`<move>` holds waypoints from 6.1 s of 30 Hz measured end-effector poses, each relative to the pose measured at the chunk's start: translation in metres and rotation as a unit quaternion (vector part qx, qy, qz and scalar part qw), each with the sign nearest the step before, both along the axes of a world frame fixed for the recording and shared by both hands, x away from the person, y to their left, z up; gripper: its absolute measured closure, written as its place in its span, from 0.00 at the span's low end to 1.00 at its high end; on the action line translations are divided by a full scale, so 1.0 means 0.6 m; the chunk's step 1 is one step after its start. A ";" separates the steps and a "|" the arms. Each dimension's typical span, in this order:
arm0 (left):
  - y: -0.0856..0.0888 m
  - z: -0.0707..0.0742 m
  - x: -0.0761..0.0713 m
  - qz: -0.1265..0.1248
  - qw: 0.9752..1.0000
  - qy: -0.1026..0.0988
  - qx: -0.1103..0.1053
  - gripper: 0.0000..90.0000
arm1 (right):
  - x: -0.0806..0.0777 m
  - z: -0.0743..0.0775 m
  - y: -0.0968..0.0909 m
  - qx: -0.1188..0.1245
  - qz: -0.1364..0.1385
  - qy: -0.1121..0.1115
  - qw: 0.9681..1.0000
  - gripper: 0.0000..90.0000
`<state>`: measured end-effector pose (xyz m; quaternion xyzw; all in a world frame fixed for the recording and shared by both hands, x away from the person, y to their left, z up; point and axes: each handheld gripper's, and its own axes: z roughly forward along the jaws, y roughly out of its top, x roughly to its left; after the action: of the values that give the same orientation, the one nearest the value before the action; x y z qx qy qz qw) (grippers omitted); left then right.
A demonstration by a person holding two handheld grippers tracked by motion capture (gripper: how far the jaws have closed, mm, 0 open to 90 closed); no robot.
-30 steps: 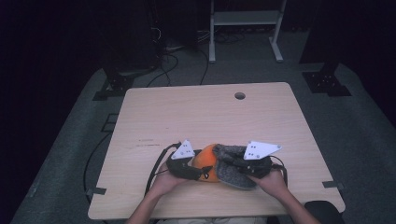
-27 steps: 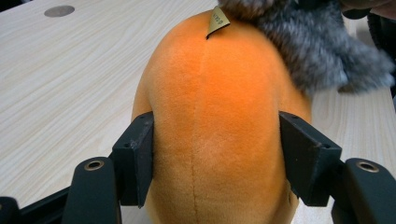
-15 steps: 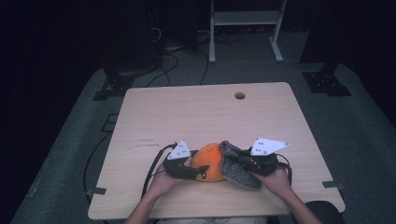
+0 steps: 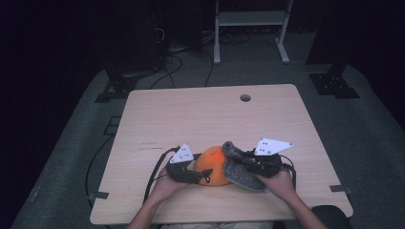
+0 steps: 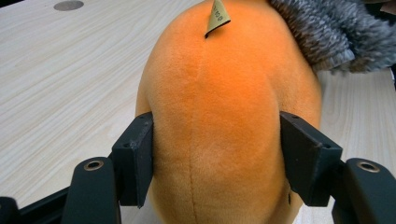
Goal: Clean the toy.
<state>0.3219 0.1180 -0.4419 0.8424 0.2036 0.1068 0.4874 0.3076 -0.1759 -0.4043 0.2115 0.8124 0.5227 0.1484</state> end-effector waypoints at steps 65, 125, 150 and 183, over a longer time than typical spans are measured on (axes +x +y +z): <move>-0.039 0.024 -0.013 0.011 0.999 -0.026 -0.017 0.26 | 0.015 -0.003 -0.011 -0.002 0.000 0.019 1.000 0.88; -0.053 0.016 -0.024 -0.021 0.997 -0.071 0.019 0.38 | -0.010 0.015 0.017 0.007 0.028 0.007 1.000 0.88; -0.039 0.029 -0.021 -0.006 0.997 -0.075 0.009 0.46 | 0.004 0.011 -0.007 0.019 -0.005 0.013 1.000 0.88; -0.041 0.023 -0.011 0.035 0.999 -0.025 -0.017 0.25 | -0.006 0.018 0.005 -0.009 0.002 -0.013 1.000 0.88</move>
<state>0.3151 0.0936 -0.4283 0.8233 0.2221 0.1413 0.5030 0.3037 -0.1731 -0.3936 0.2014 0.8156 0.5184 0.1596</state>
